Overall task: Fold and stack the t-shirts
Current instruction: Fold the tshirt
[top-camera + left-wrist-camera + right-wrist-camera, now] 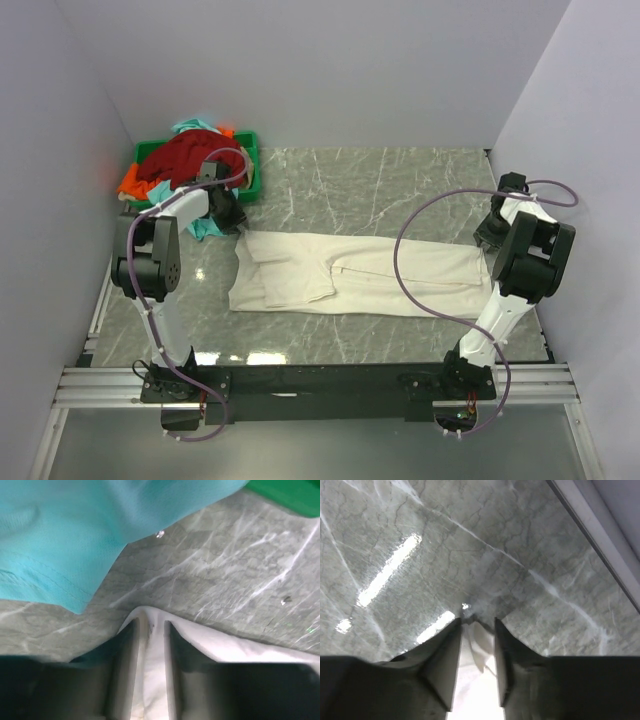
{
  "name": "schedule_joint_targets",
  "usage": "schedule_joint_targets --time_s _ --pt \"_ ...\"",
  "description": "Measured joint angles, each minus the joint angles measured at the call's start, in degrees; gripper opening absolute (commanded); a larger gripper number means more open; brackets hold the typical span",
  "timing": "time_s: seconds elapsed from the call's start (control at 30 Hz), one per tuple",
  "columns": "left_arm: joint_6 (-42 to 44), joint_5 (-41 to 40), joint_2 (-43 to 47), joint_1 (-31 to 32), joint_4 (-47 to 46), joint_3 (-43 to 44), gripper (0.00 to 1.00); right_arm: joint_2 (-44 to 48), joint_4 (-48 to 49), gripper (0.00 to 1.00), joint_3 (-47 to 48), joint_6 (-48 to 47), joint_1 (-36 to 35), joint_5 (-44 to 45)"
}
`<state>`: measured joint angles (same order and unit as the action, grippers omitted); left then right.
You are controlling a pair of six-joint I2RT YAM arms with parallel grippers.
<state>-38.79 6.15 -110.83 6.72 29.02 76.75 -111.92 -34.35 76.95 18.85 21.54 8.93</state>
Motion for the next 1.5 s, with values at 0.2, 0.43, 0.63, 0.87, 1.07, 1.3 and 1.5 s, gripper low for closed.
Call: schedule_joint_targets --time_s 0.2,0.43,0.63,0.87,1.07,1.3,1.5 --pt "0.59 -0.26 2.75 0.00 2.08 1.66 0.71 2.19 -3.04 0.54 2.93 0.02 0.26 -0.20" --pt "0.59 -1.09 10.32 1.55 6.29 2.03 0.76 10.78 -4.74 0.54 3.37 0.87 -1.51 -2.71" --pt "-0.09 -0.42 12.98 6.86 7.72 3.34 0.78 14.47 -4.74 0.53 1.77 1.70 -13.86 -3.87" --pt "-1.57 5.20 7.69 12.55 7.10 4.96 0.80 13.73 -4.28 0.51 -1.77 4.02 -26.38 -8.92" --pt "-2.29 9.40 1.31 13.27 7.06 4.79 0.80 11.30 -2.49 0.50 -6.23 5.57 -28.37 -13.62" --pt "-1.77 10.56 -2.01 13.86 7.08 3.91 0.80 9.29 -2.38 0.50 -9.35 5.51 -28.35 -16.72" --pt "-0.83 10.97 -3.87 13.90 6.97 4.02 0.80 7.80 -1.77 0.50 -10.82 5.51 -28.28 -17.07"
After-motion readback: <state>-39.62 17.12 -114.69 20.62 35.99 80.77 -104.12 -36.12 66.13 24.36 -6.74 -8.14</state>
